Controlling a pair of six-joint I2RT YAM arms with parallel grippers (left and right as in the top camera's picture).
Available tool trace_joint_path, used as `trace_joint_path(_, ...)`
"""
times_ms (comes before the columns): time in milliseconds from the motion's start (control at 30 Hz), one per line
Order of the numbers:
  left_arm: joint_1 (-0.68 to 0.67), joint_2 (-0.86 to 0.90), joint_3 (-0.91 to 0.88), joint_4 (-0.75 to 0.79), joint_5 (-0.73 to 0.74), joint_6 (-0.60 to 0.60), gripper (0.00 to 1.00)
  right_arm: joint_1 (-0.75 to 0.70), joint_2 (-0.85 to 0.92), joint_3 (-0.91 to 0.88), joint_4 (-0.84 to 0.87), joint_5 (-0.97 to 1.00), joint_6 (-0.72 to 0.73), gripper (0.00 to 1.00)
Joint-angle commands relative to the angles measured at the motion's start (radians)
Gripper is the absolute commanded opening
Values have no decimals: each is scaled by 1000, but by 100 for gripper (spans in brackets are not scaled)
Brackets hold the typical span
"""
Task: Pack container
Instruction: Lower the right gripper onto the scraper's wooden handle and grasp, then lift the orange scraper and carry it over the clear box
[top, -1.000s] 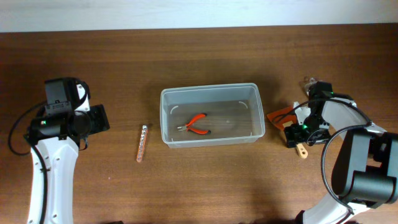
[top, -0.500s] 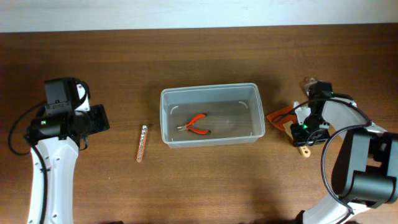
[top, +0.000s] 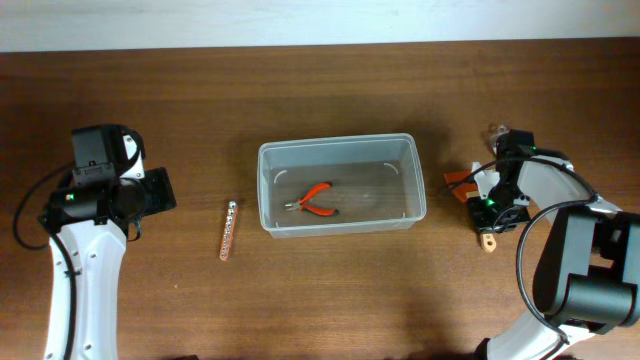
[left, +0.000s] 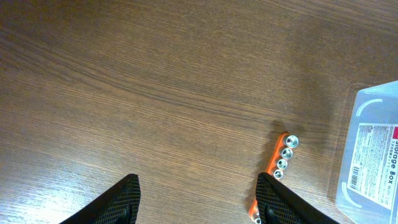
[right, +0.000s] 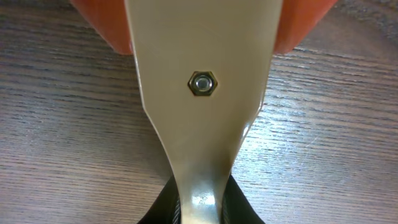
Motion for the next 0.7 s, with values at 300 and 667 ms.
trace_joint_path(300,-2,-18,-6,2,-11,-2,62,-4,46,-21,8,-46,-3,4)
trace_joint_path(667,-2,-18,-6,2,-11,-2,62,-4,45,-13,22,-47,-2,4)
